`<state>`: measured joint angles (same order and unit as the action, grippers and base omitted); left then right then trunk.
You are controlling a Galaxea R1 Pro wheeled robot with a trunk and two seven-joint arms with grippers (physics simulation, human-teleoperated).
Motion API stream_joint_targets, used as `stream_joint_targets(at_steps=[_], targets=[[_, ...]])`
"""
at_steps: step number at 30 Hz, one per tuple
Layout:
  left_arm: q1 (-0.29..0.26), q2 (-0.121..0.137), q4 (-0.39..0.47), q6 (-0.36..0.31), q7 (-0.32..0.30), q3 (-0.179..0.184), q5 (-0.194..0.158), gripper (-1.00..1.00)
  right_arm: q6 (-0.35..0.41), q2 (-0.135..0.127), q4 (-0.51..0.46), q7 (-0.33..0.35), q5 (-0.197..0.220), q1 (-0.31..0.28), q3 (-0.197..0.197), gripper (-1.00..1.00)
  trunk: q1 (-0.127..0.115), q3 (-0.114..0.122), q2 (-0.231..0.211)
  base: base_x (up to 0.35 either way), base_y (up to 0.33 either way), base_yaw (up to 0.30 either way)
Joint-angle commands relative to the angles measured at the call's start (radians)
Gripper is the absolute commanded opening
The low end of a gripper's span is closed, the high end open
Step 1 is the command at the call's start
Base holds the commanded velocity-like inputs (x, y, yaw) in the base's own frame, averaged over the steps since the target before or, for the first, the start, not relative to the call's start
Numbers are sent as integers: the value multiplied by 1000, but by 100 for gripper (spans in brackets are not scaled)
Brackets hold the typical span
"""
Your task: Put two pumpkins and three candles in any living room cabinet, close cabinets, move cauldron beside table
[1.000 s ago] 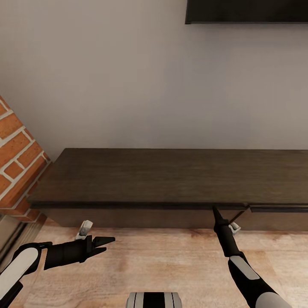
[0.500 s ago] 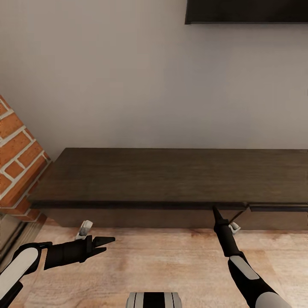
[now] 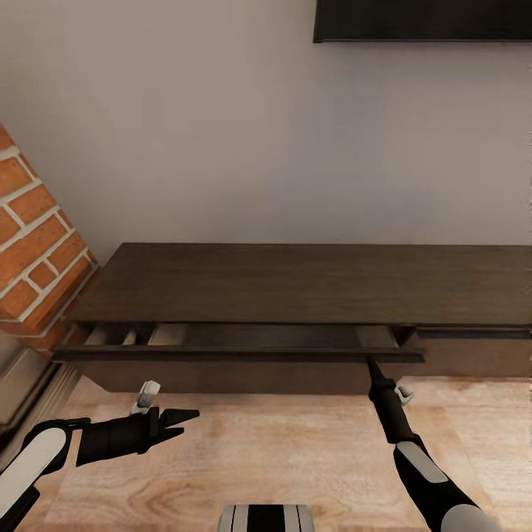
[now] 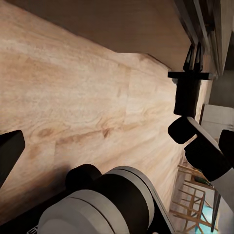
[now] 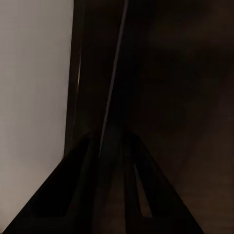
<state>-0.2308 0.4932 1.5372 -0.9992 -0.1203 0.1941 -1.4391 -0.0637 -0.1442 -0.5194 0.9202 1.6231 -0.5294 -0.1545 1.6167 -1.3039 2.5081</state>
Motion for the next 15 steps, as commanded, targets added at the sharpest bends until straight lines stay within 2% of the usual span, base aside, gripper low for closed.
stream_joint_targets(at_steps=[1, 15], targets=[[0, 1, 0, -1, -10, 1, 9, 100, -2, -2, 2, 3, 12, 0, -9, -100, -1, -1, 0, -258, 0, 0], [-1, 1, 0, -1, -10, 10, 9, 100, -2, -2, 2, 3, 12, 0, -10, -100, -1, -1, 0, -260, 0, 0]])
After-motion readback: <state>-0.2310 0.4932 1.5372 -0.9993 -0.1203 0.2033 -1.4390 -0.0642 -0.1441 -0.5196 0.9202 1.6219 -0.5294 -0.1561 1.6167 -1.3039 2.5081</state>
